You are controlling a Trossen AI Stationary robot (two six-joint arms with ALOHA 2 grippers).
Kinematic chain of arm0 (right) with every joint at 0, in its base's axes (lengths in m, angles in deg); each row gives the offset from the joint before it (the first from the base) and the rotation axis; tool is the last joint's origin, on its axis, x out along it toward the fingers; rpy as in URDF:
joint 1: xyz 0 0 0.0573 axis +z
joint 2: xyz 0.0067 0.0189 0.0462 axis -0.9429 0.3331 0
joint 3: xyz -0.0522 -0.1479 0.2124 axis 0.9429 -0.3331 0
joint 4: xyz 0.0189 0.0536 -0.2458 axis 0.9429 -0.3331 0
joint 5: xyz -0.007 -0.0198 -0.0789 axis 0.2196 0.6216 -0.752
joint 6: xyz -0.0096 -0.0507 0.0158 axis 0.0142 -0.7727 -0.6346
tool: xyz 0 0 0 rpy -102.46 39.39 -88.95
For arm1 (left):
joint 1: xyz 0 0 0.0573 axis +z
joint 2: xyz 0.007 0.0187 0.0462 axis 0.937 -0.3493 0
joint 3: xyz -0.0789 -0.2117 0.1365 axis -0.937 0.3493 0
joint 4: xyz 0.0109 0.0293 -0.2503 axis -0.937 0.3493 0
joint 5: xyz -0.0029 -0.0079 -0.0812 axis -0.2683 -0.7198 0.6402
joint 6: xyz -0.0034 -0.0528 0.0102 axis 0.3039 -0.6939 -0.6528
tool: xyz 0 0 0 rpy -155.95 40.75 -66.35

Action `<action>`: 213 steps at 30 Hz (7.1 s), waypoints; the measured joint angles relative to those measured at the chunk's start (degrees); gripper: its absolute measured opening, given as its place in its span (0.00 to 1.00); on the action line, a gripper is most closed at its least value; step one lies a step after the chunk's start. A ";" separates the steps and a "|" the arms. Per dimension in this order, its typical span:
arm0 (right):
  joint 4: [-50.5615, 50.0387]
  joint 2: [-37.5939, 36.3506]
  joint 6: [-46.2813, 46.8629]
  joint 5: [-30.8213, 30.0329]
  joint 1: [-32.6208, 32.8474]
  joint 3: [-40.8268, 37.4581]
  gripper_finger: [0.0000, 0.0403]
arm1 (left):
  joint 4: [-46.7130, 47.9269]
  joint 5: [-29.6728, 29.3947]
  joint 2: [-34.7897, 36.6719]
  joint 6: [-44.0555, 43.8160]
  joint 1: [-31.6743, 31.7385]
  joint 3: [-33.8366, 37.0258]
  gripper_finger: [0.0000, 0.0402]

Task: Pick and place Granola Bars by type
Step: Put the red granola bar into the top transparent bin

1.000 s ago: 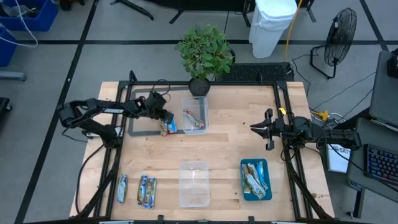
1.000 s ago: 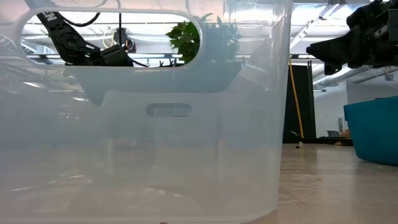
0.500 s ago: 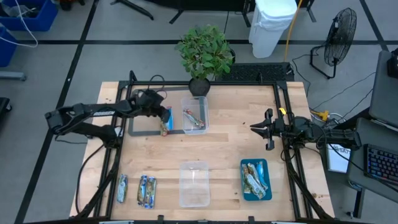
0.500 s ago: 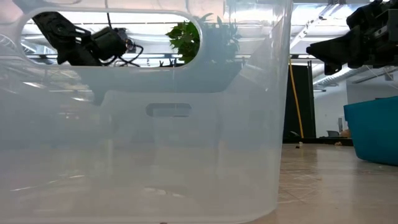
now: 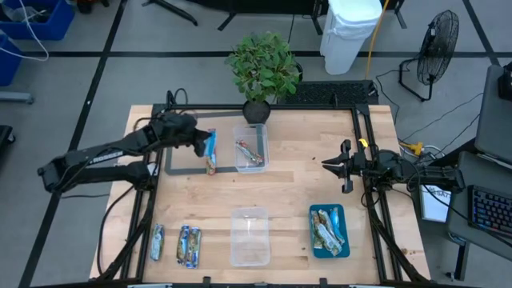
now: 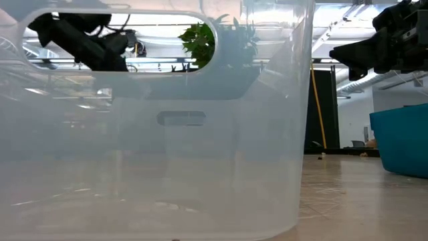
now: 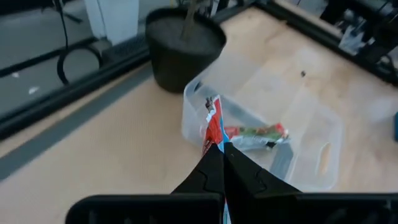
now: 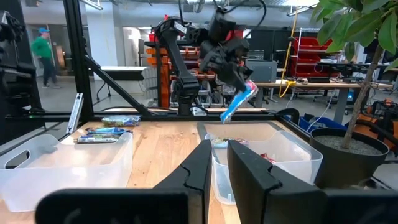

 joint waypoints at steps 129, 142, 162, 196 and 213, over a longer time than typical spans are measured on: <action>-0.01 0.02 0.00 0.02 0.01 0.00 0.11 | -38.00 10.78 -18.97 19.58 -12.67 -11.88 0.00; -0.01 0.01 -0.02 0.01 0.01 -0.02 0.11 | -37.34 10.47 -28.59 20.35 -12.31 -12.15 0.00; 0.00 0.02 0.00 0.02 0.00 0.00 0.11 | -23.61 4.40 -31.00 15.30 -12.02 -12.15 0.00; 0.00 0.02 0.00 0.00 0.00 0.00 0.11 | -27.19 3.48 -37.89 10.29 -12.35 -12.13 0.00; 0.00 0.01 0.00 0.02 0.01 0.00 0.11 | -31.94 5.10 -37.73 6.39 -11.28 -12.13 0.00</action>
